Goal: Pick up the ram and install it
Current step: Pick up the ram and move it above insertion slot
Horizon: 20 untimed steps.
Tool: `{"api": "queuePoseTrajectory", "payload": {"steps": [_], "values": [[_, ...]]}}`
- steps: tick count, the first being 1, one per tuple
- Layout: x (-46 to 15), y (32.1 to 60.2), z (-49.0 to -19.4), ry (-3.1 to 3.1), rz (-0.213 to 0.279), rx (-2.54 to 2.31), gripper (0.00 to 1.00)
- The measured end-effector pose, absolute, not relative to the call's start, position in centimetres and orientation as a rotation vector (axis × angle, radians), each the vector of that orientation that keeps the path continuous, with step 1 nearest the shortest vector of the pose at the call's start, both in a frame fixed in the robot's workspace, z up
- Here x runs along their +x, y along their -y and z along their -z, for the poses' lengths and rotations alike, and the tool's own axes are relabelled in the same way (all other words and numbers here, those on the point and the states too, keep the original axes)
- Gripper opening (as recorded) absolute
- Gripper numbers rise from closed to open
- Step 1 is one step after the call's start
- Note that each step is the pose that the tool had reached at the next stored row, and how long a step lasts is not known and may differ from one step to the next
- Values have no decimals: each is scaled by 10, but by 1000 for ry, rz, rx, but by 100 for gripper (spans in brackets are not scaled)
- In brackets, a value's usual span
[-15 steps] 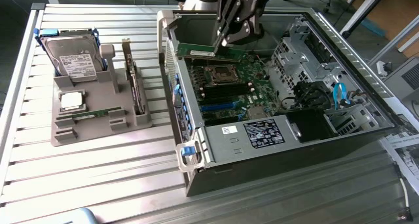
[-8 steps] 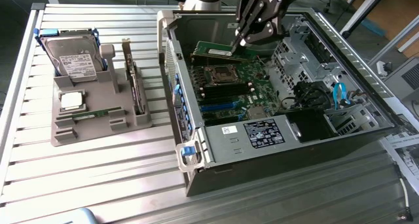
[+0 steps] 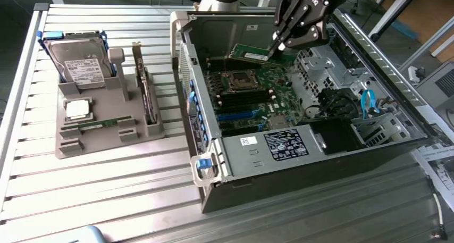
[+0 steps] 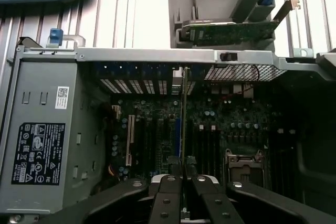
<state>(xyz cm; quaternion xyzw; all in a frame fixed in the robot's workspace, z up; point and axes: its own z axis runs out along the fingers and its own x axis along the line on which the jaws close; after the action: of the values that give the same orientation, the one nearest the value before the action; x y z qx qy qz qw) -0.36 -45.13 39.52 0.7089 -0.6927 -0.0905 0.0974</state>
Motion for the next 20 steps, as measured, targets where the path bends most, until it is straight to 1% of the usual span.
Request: {"api": "queuePoseTrajectory", "payload": {"steps": [7, 11, 15, 17, 20], "values": [[32, 451, -393, 2037, 293, 2085, 13], [33, 451, -393, 2036, 294, 2084, 13], [33, 451, -393, 2057, 257, 2105, 13], [33, 451, -392, 2073, 228, 2121, 13], [33, 451, -392, 2090, 196, 2138, 13]]}}
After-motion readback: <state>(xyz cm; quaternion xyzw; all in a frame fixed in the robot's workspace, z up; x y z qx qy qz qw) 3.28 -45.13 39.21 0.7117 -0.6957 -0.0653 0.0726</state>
